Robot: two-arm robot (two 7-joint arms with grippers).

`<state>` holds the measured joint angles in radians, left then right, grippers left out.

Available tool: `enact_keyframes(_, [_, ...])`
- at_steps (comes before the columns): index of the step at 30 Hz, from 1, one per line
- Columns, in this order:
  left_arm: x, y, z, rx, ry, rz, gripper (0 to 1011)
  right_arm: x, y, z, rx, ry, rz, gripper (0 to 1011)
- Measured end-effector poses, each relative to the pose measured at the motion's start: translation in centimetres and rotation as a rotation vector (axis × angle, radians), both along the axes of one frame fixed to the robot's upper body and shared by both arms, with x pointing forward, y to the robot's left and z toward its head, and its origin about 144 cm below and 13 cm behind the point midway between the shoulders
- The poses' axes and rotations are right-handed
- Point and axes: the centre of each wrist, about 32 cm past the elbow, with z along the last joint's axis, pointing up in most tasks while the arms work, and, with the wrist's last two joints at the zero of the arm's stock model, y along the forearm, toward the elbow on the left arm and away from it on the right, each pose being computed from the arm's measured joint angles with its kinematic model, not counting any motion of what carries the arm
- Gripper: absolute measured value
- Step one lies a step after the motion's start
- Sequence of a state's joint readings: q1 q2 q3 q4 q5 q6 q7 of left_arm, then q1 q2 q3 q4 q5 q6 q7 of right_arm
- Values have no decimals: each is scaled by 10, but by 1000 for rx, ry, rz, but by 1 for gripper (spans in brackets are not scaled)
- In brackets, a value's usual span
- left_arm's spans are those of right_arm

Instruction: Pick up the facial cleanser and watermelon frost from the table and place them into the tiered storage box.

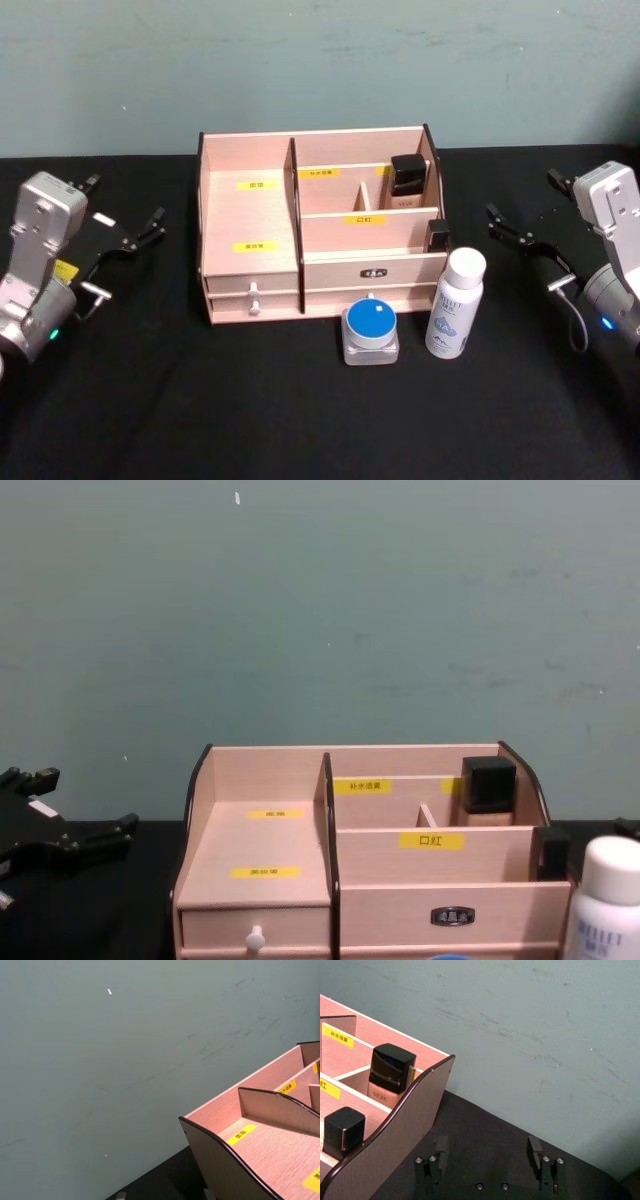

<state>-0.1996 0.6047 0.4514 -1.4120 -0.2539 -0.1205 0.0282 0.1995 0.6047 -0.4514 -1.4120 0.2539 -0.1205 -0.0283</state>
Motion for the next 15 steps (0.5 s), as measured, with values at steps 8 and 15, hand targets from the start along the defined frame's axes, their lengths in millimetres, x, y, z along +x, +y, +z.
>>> enact_keyframes(8, [0, 0, 0, 0, 0, 0, 1001, 0, 0, 0, 0, 0, 0, 1003])
enact_keyframes(15, [0, 0, 0, 0, 0, 0, 1001, 0, 0, 0, 0, 0, 0, 1002])
